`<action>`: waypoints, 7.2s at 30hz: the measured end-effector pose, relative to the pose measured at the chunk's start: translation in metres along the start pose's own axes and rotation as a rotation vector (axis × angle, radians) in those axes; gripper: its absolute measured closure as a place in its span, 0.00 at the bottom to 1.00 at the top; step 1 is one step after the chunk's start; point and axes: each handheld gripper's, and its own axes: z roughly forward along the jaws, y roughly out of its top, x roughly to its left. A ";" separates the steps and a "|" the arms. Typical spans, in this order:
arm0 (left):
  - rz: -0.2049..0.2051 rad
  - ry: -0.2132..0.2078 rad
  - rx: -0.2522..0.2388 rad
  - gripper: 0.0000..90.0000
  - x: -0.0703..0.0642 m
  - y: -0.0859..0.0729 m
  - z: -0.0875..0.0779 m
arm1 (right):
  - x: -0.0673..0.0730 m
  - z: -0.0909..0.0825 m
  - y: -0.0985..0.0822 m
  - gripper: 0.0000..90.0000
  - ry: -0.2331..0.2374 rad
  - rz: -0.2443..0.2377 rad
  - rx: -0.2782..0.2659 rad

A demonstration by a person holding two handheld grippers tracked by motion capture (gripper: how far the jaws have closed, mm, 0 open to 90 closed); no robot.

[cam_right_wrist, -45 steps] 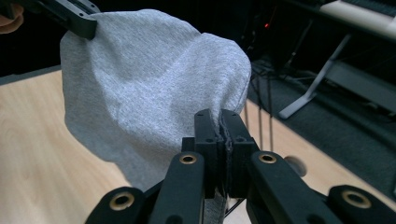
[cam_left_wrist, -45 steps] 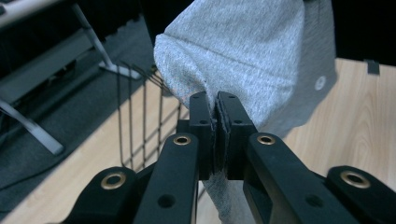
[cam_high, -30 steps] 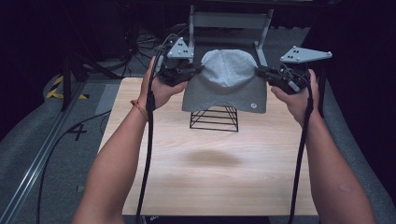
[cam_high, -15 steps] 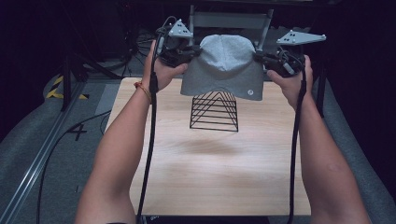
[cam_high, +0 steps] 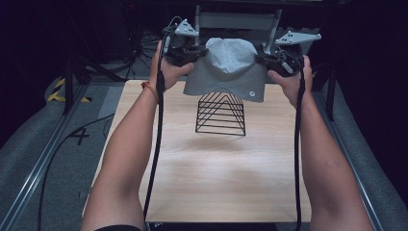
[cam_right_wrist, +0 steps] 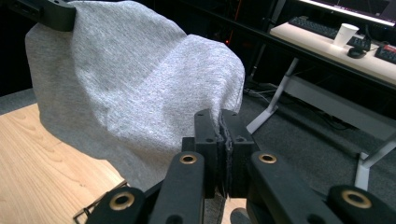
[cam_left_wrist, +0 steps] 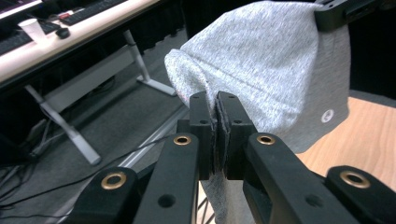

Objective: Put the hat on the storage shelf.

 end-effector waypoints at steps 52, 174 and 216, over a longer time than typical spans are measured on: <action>-0.014 -0.108 -0.050 0.95 -0.026 -0.035 -0.026 | 0.021 -0.031 -0.031 0.96 0.076 -0.049 -0.006; 0.054 -0.019 0.275 0.49 -0.077 -0.218 -0.046 | 0.054 -0.045 -0.194 0.56 0.116 -0.070 0.260; -0.148 -0.118 0.338 0.16 -0.108 -0.333 -0.082 | 0.060 -0.106 -0.330 0.22 0.065 0.176 0.334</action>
